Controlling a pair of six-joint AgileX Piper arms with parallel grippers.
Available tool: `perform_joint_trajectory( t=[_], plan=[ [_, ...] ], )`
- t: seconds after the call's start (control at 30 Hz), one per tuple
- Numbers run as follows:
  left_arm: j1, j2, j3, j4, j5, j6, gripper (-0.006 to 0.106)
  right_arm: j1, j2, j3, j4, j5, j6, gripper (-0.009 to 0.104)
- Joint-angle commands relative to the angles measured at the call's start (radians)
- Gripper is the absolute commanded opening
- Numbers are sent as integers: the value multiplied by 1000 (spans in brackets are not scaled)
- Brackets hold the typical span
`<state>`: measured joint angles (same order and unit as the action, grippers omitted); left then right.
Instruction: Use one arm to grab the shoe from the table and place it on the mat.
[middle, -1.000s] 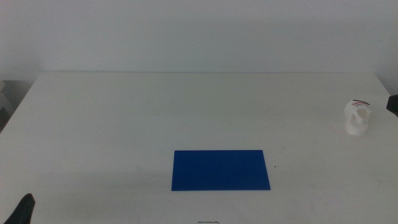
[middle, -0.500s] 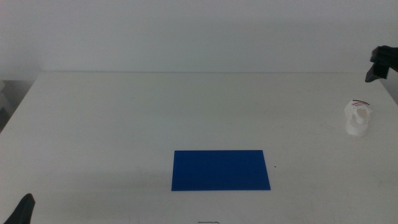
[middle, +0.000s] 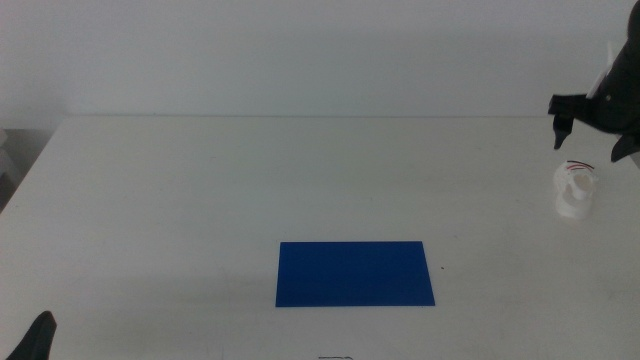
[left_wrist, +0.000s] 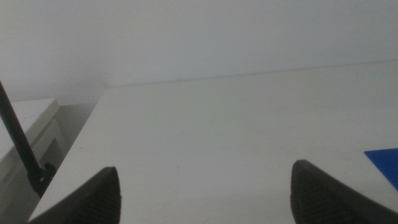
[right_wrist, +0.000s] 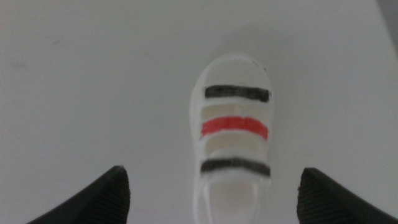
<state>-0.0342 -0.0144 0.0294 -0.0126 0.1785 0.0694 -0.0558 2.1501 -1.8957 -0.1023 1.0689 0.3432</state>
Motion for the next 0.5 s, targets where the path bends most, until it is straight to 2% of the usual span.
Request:
perform_joint_trajectory(
  t=[0.0,0.17,0.27,0.37,0.47],
  plan=[
    [-4,-19,-3,-6,-83,-12,94,-18,-12,-69,-24,1,4,92],
    [-4,-19,-3,-6,-83,-12,94,-33,51,-119,-23,17,22,92],
    [-4,-19,-3,-6,-83,-12,94,-43,70,-120,1,18,23,90],
    [-4,-19,-3,-6,-83,-12,94,-48,86,-120,35,15,17,86],
    [-4,-19,-3,-6,-83,-12,94,-48,100,-120,37,13,17,81]
  ],
)
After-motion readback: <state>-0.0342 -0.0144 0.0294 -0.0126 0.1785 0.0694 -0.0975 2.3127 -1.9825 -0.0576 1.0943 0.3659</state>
